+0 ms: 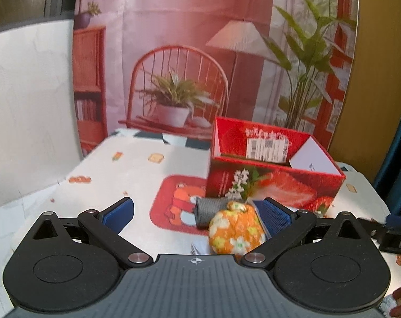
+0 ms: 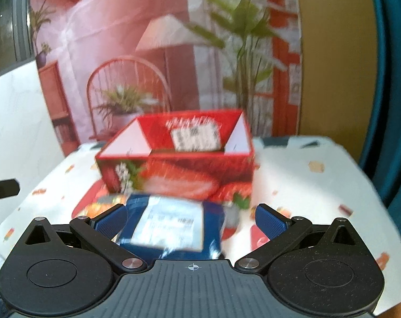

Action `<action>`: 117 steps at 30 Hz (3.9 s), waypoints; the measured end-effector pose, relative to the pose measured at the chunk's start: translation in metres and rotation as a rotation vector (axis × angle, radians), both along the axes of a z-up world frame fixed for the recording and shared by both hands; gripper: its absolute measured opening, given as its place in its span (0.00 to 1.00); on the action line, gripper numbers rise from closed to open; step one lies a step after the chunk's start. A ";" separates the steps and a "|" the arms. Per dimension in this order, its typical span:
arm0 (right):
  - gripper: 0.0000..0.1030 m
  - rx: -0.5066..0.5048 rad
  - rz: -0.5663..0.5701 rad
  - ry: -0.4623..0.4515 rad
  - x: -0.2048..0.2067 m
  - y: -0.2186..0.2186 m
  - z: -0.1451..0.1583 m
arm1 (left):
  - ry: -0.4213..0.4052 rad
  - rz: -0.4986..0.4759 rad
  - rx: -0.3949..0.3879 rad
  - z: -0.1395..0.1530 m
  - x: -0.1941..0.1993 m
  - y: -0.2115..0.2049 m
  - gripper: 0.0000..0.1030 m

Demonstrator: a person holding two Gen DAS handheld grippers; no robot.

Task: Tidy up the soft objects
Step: 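Close the left gripper on the blue plastic-wrapped package, then lift the blue package with the left gripper toward the red box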

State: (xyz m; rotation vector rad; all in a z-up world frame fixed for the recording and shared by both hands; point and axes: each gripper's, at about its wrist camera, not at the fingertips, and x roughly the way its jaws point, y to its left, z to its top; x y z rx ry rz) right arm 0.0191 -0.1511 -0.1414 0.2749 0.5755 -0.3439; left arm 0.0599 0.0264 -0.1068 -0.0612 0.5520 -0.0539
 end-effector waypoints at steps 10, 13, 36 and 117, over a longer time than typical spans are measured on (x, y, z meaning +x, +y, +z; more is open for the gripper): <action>1.00 0.014 -0.018 0.076 0.009 0.002 -0.029 | 0.048 -0.039 -0.015 -0.023 0.008 -0.003 1.00; 1.00 0.030 -0.013 0.069 0.010 -0.006 -0.034 | 0.040 -0.068 0.004 -0.023 0.012 -0.010 0.99; 0.65 0.144 0.125 0.085 0.037 -0.028 -0.089 | 0.283 -0.342 -0.115 -0.075 0.083 -0.071 0.56; 0.24 0.121 0.233 -0.059 0.034 -0.005 -0.074 | 0.179 -0.345 -0.176 -0.092 0.066 -0.048 0.30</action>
